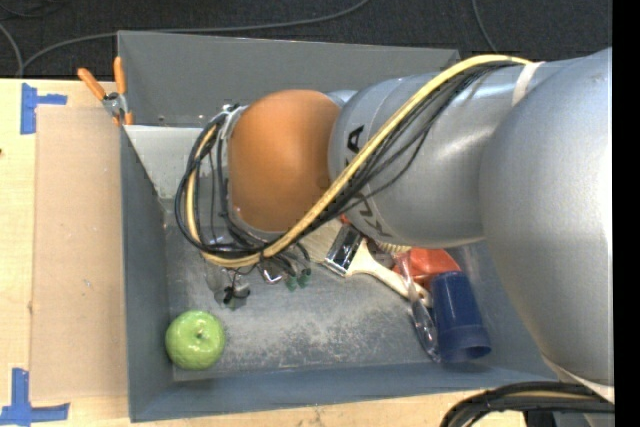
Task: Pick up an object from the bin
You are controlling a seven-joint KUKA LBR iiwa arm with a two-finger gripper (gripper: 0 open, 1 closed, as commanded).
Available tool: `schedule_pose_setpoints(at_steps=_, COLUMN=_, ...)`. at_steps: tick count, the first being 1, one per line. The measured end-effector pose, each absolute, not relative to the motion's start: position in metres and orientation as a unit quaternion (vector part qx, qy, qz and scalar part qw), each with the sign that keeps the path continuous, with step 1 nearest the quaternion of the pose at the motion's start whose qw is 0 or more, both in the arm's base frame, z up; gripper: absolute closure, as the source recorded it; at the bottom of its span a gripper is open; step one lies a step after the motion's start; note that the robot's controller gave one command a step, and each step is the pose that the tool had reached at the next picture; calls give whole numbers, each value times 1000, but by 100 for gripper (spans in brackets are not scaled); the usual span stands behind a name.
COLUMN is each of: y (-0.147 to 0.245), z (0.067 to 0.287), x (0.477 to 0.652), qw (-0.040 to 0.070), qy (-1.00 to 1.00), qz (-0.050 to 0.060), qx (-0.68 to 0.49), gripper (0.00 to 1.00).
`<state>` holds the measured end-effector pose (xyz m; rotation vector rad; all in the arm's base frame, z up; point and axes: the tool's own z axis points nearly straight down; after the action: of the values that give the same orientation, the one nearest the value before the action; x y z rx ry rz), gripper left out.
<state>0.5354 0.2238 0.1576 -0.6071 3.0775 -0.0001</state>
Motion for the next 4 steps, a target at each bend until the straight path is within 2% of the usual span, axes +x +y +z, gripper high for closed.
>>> schedule_pose_setpoints(at_steps=1, y=185, z=180, x=523, qw=0, qy=994, qz=-2, qx=-107, gripper=0)
schedule_pose_setpoints(at_steps=2, y=185, z=179, x=523, qw=0, qy=994, qz=-1, qx=-107, gripper=0)
schedule_pose_setpoints(at_steps=3, y=187, z=109, x=497, qw=-5, qy=991, qz=-2, qx=-132, gripper=0)
schedule_pose_setpoints(at_steps=4, y=189, z=111, x=499, qw=-2, qy=991, qz=-2, qx=-134, gripper=0)
